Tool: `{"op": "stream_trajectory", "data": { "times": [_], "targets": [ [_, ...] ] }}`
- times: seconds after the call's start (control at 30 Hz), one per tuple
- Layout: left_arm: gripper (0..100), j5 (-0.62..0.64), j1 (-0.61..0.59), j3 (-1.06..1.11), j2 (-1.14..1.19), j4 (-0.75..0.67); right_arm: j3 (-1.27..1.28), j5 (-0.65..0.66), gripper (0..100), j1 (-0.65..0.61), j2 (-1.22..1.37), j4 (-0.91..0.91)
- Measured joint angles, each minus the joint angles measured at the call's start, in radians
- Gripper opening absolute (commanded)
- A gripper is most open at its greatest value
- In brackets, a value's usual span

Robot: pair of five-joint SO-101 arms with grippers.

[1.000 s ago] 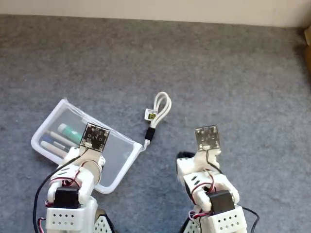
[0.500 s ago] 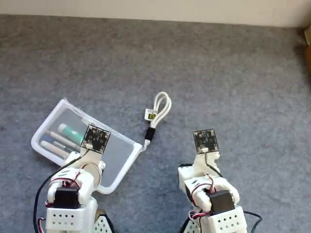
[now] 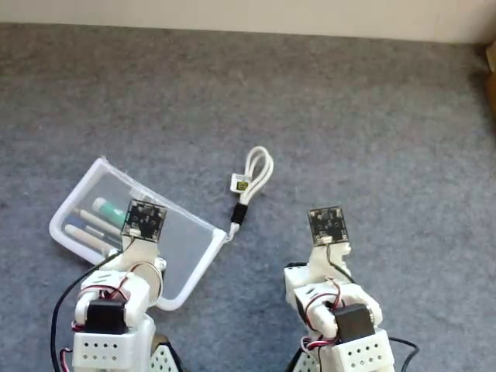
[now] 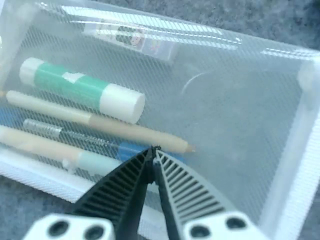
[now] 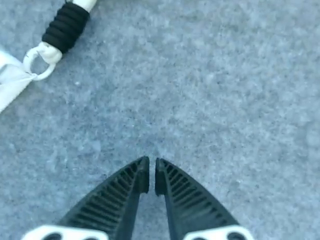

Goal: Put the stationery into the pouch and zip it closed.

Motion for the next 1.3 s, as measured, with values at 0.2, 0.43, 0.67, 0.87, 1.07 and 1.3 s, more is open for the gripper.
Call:
{"op": "stream_trajectory", "data": {
  "times": [0.2,0.43,0.67,0.87,1.07,1.3],
  "targets": [
    [1,0.051,0.0,0.0,0.0,0.003,0.0,0.0,2.2,0.0,0.0,0.0],
    [1,0.054,0.0,0.0,0.0,0.006,0.0,0.0,2.2,0.0,0.0,0.0],
    [1,0.054,0.0,0.0,0.0,0.008,0.0,0.0,2.2,0.0,0.0,0.0],
    [1,0.054,0.0,0.0,0.0,0.009,0.0,0.0,2.2,0.0,0.0,0.0],
    [1,0.054,0.0,0.0,0.0,0.009,0.0,0.0,2.2,0.0,0.0,0.0],
    [1,0.054,0.0,0.0,0.0,0.009,0.0,0.0,2.2,0.0,0.0,0.0]
  ]
}}
